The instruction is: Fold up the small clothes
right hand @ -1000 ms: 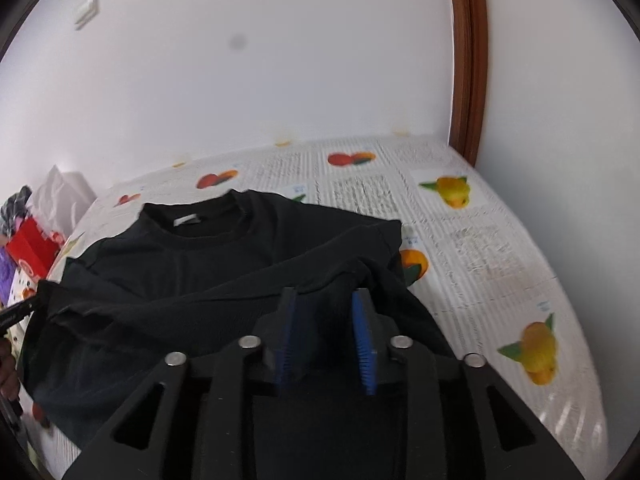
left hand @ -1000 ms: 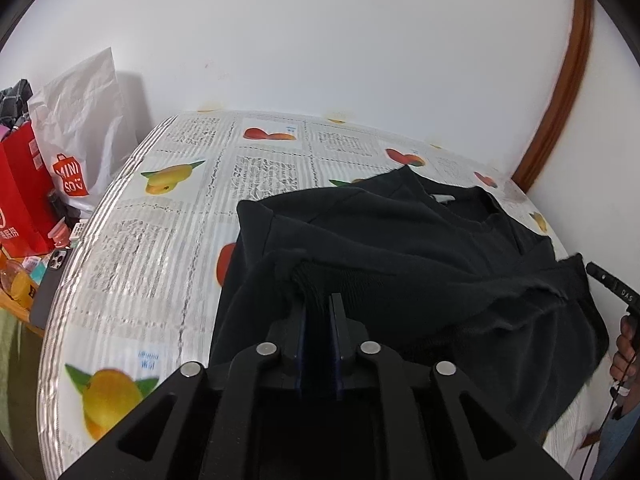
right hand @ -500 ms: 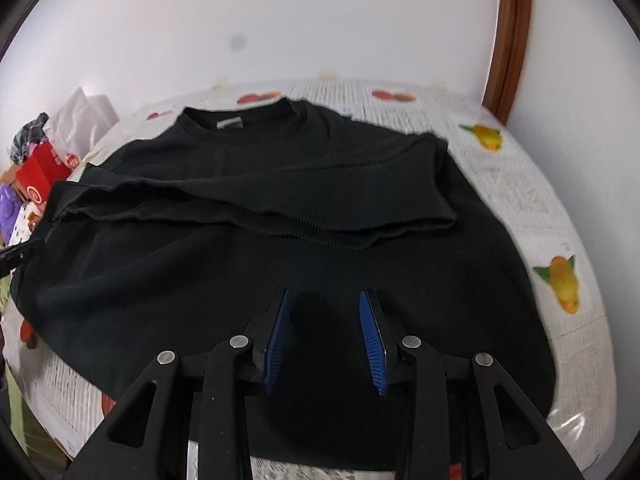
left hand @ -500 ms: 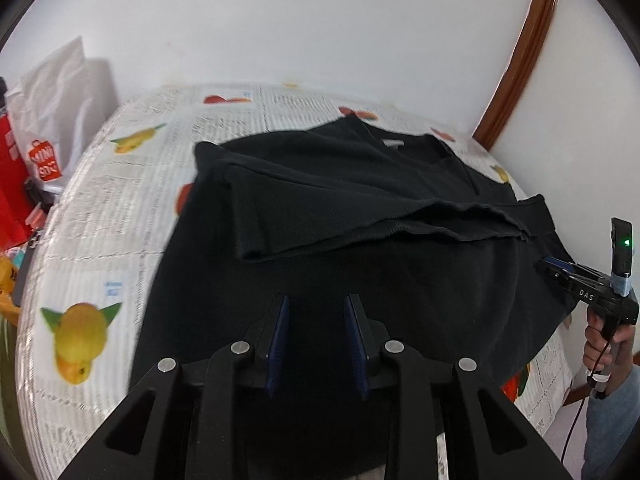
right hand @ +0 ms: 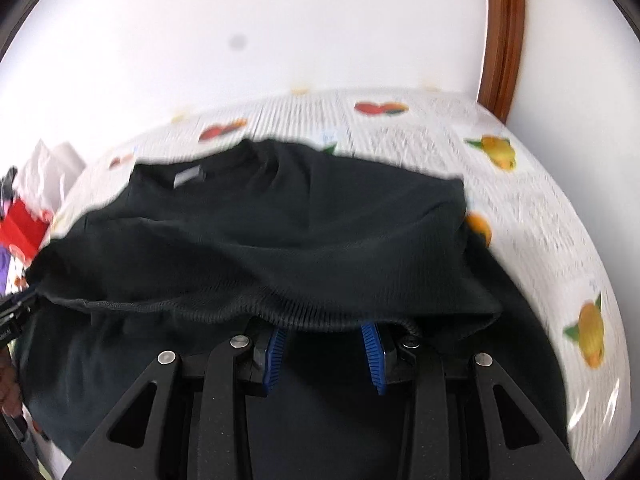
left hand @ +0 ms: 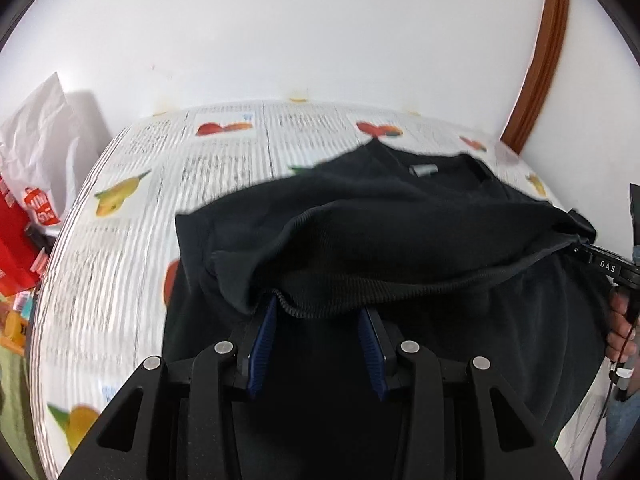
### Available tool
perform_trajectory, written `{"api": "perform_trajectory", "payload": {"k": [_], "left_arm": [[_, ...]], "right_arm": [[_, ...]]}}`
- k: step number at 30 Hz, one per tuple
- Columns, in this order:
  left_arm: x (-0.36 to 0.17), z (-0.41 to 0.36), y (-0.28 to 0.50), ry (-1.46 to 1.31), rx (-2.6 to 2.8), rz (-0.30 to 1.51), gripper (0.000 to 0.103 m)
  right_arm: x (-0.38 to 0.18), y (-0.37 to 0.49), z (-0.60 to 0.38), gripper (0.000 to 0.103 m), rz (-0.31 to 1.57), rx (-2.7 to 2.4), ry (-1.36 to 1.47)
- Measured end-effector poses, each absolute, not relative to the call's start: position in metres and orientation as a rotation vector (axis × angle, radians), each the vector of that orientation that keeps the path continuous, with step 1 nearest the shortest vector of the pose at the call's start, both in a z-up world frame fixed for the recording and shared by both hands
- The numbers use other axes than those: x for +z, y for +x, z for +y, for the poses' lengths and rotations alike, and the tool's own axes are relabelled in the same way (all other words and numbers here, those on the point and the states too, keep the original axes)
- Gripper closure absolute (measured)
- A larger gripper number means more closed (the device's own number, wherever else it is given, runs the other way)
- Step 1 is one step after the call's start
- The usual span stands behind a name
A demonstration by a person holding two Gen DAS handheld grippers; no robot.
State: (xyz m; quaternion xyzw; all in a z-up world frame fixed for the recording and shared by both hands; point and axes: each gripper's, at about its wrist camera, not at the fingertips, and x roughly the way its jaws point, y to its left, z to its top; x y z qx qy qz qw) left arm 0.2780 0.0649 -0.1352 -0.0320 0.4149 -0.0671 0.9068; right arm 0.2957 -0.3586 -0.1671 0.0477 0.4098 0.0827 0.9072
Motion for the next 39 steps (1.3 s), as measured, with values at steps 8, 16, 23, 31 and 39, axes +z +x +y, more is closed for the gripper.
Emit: {"api": "perform_trajectory", "payload": {"k": [8,16,23,31,39], "left_arm": [[-0.122,0.09,0.284,-0.039,-0.07,0.806,0.065],[-0.133,0.096,0.303,0.005,-0.091,0.831,0.065],[-0.147,0.098,0.323,-0.022,-0.088,0.895,0.087],[-0.101,0.117,0.29,-0.139,0.049,0.631,0.102],[-0.104,0.125,0.318,-0.173,0.03,0.716,0.101]], "right_arm": [[-0.148,0.307,-0.382,0.062,0.763,0.152,0.055],[-0.163,0.345,-0.392,0.056,0.818,0.136,-0.025],[-0.18,0.369,-0.383,0.071,0.857,0.156,-0.064],[-0.145,0.34,-0.4,0.086,0.685,0.214,0.01],[-0.14,0.355,-0.391,0.086,0.671,0.22,0.026]]}}
